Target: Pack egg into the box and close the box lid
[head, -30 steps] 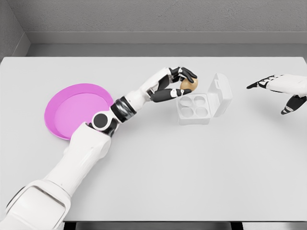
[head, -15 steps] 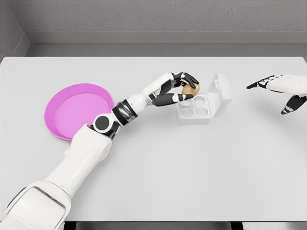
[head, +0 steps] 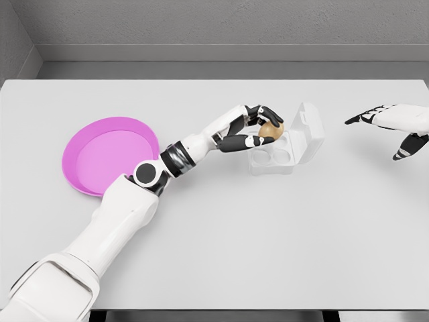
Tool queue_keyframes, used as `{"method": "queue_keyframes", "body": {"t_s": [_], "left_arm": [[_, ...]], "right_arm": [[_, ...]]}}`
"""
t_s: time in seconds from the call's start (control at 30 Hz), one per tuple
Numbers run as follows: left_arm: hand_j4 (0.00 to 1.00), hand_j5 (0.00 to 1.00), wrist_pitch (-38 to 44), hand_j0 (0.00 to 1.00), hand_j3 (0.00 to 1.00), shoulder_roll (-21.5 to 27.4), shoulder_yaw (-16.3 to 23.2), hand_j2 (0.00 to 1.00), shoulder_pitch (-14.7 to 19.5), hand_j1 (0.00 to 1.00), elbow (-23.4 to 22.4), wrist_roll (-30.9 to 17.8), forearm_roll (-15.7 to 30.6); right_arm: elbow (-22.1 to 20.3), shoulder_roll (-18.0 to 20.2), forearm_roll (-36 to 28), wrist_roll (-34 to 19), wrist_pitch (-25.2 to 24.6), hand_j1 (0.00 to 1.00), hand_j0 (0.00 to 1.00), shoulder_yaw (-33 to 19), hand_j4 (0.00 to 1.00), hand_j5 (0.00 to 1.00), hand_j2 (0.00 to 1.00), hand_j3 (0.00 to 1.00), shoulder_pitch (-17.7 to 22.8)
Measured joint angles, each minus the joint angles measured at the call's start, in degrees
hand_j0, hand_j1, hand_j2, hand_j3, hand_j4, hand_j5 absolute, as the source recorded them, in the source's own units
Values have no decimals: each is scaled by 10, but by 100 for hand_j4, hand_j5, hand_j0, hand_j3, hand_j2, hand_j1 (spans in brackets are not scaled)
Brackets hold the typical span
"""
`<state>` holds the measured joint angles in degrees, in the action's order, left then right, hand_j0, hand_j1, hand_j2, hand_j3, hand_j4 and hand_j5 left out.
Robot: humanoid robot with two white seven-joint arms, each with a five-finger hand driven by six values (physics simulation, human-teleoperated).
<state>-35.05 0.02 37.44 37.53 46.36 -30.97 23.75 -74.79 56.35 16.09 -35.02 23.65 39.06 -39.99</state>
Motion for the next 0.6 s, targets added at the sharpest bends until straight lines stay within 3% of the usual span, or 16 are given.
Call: {"method": "queue_keyframes", "body": {"t_s": [0.6], "left_arm": [[54, 54, 0, 54, 54, 0, -1, 54, -4, 54, 2, 1, 2]], "right_arm": [[0, 0, 0, 0, 0, 100, 100, 1, 100, 100, 100, 100, 0]]}}
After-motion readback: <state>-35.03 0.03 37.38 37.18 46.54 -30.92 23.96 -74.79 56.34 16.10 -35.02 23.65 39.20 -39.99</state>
